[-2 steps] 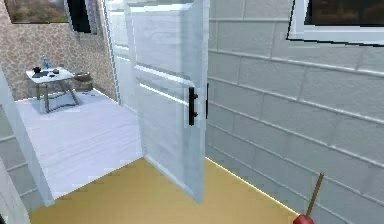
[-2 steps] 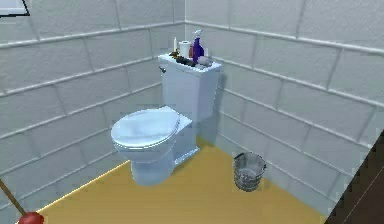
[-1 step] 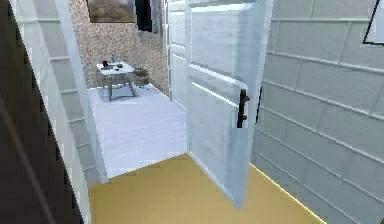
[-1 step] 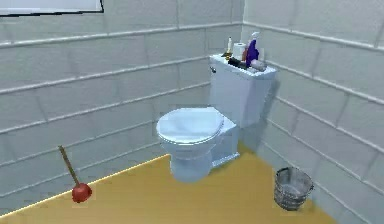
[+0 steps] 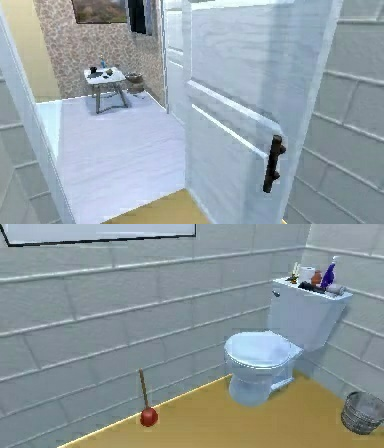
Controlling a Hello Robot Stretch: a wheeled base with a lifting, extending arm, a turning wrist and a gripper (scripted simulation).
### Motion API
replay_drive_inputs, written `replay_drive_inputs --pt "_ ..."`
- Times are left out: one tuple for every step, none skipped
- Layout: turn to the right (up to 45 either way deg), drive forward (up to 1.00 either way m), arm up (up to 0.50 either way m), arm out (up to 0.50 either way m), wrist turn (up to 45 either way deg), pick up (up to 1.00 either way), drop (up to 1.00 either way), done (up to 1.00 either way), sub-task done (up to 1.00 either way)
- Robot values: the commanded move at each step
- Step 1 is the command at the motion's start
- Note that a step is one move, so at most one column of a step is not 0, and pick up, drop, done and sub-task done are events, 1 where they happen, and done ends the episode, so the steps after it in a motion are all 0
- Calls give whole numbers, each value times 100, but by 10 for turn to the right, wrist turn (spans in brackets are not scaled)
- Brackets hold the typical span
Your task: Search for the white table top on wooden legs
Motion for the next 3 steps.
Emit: replay_drive_inputs --pt "-180 0 0 0 0 0 0 0 0" --pt "0 100 0 0 0 0 0 0 0" --pt "-120 0 0 0 0 0 0 0 0"
